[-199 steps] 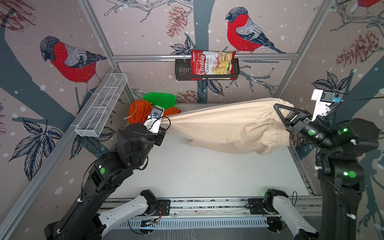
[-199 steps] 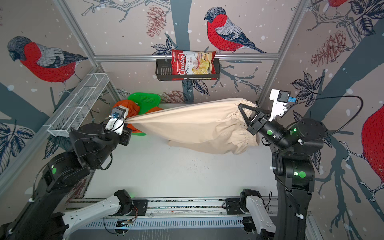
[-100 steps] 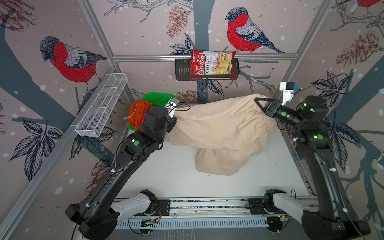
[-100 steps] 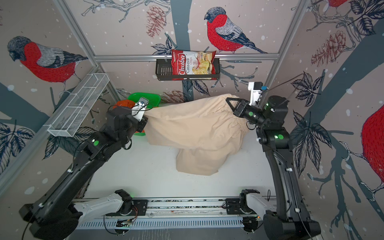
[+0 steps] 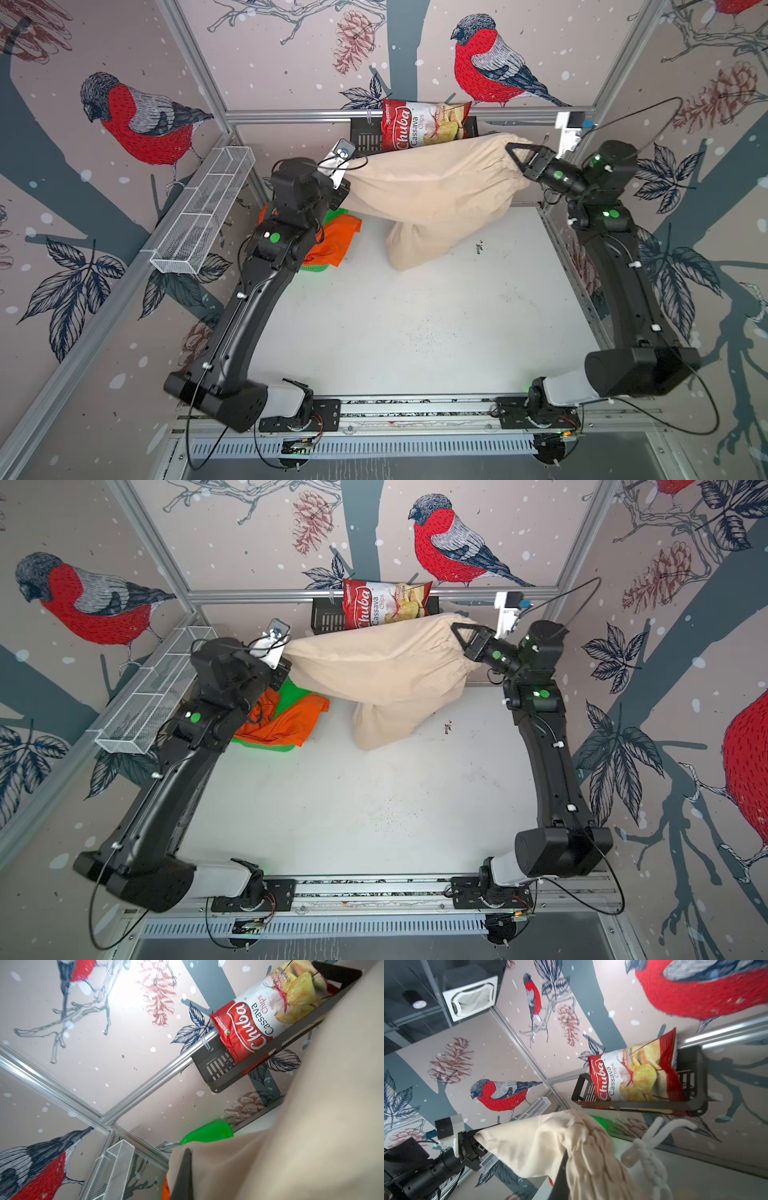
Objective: Fold and stack the shorts
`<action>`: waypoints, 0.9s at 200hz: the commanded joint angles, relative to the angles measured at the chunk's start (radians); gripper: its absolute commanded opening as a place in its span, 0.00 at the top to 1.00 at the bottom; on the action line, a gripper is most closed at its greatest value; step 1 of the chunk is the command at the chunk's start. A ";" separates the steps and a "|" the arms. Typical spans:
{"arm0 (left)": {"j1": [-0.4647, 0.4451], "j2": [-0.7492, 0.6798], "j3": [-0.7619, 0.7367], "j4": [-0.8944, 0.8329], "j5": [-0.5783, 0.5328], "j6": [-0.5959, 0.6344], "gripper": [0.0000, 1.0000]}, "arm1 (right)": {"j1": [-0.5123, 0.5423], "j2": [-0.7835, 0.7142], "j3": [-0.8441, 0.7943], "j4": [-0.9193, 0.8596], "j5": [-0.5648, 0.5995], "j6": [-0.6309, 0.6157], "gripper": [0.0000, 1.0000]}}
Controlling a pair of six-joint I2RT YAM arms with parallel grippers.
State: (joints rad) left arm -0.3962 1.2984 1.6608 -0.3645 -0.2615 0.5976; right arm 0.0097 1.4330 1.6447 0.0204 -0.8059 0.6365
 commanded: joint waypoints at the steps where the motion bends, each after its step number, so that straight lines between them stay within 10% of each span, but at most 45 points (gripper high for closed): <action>1: -0.024 -0.127 -0.219 0.082 0.061 0.125 1.00 | -0.058 -0.080 -0.224 0.050 -0.093 0.039 1.00; 70: -0.179 -0.373 -0.894 0.066 0.049 0.160 1.00 | -0.106 -0.198 -0.802 -0.244 -0.027 -0.194 0.99; 180: -0.428 -0.307 -1.116 -0.070 -0.006 0.208 1.00 | -0.077 -0.157 -0.960 -0.453 0.337 -0.236 0.91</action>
State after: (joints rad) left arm -0.7921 0.9852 0.5625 -0.4049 -0.2512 0.7937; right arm -0.0811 1.2766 0.6949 -0.3862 -0.5861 0.4183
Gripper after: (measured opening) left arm 0.050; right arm 0.082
